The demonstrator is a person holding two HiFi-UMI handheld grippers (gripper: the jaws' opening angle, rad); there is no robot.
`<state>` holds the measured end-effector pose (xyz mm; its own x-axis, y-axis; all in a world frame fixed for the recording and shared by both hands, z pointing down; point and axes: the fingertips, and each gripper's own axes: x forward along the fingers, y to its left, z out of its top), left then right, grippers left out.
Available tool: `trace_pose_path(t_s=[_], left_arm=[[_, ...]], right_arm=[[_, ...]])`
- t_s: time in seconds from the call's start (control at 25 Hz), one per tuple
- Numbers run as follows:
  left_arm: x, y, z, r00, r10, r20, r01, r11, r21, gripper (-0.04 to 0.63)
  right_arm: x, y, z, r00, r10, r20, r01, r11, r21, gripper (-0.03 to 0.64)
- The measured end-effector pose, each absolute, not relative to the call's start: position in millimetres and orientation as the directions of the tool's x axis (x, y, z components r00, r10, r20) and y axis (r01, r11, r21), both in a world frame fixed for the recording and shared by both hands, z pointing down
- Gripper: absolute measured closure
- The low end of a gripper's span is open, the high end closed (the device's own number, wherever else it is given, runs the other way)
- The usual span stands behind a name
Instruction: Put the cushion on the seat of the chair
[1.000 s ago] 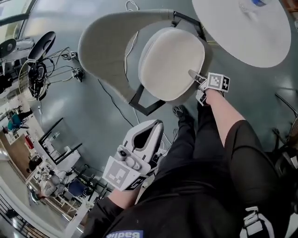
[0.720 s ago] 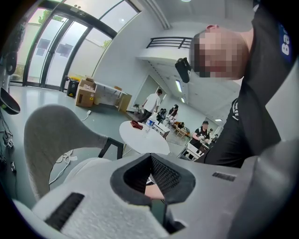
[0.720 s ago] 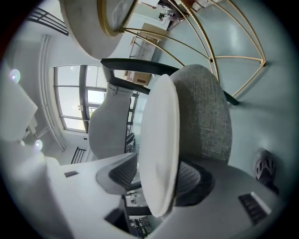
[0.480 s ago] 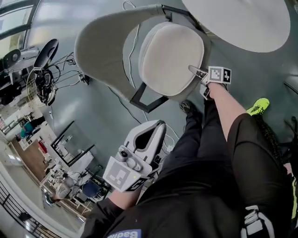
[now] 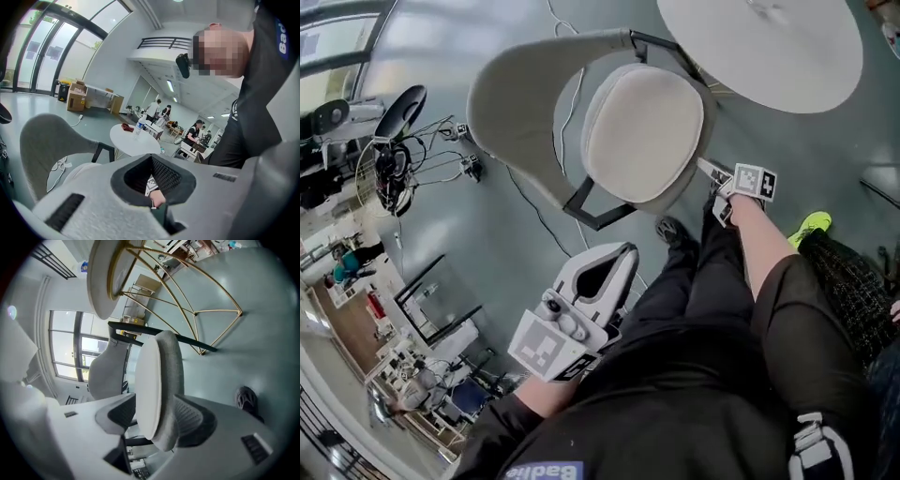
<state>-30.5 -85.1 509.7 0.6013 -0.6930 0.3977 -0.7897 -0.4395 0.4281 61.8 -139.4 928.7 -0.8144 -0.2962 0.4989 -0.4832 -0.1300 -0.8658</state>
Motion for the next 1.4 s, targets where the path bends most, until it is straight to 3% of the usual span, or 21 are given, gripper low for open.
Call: trace_pose_path(t_s=[0.24,0.48,0.68,1.04,1.4], left_arm=[[-36,-70,474,0.631,-0.697,0.340,-0.768,-0.502,0.397,0.583],[-40,-60,429,0.654,-0.712,0.255,-0.747,-0.557,0.363,0.583],[-50,-39,401,0.652,-0.734,0.190,-0.741,-0.563,0.366,0.583],[-69,-28,372,0.637,-0.767,0.082,-0.738,-0.574,0.354,0.583],[-65,-8,364,0.692,-0.721,0.041,-0.691,-0.645,0.326,0.583]], right_arm=[[76,-97,876,-0.809,-0.344,0.478,-0.445,-0.174,-0.879,0.390],[80,-65,786,-0.839,-0.318,0.442,-0.446,-0.064,-0.893,0.390],[74,-60,708,-0.843,-0.374,0.386,-0.419,0.006,-0.908,0.390],[30,-74,560,-0.909,-0.356,0.217,-0.331,0.299,-0.895,0.390],[-17,-47,432,-0.944,-0.323,0.062,-0.249,0.579,-0.776,0.400]])
